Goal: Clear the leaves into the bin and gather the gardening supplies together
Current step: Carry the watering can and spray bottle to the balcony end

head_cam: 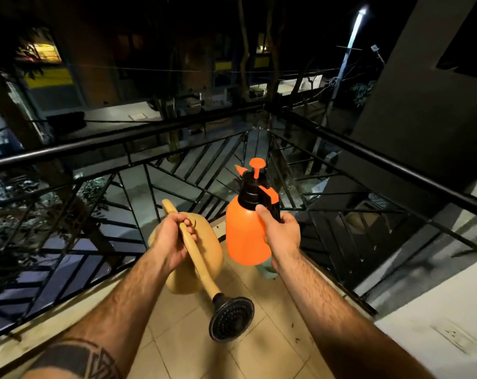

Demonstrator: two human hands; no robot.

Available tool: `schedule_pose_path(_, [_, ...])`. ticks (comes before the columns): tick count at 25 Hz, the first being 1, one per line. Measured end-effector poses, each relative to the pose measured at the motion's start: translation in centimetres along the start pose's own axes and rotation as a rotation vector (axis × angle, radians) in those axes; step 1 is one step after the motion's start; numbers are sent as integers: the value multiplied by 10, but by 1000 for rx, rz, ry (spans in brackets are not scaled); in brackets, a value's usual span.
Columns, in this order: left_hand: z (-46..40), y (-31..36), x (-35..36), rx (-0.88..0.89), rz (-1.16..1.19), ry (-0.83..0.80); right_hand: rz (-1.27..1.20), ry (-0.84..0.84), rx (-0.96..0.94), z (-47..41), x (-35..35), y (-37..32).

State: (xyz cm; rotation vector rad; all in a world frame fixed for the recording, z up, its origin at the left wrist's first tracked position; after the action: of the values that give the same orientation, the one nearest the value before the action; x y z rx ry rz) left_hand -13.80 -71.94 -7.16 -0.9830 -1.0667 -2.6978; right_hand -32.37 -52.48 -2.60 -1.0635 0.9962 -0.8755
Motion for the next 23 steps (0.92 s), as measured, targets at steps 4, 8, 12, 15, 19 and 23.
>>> schedule_pose_path(4, [-26, 2, 7, -9, 21, 15, -22, -28, -4, -43, 16, 3])
schedule_pose_path(8, [-58, 6, 23, 47, 8, 23, 15, -91, -13, -102, 33, 1])
schedule_pose_path(12, [-83, 0, 45, 90, -107, 58, 57, -155, -39, -164, 49, -7])
schedule_pose_path(15, [-102, -2, 54, 118, -237, 149, 102, -193, -58, -199, 62, -13])
schedule_pose_path(19, [-126, 9, 52, 175, -437, 251, 175, -262, -54, -231, 86, -6])
schedule_pose_path(23, [-162, 16, 54, 151, -623, 204, 217, -181, -17, -248, 104, 16])
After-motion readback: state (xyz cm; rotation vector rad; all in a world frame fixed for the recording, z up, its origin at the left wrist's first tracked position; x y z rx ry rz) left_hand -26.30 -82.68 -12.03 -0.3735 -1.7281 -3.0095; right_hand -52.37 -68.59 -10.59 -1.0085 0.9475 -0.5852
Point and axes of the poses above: each hand's wrist, its own z-axis away from the middle knuckle, its own x-axis out of the palm, y = z × x, the point moved 9 cm from there along -z, towards the middle knuckle, and after that the axes turned 9 degrees about z, right-handed, at the moved point
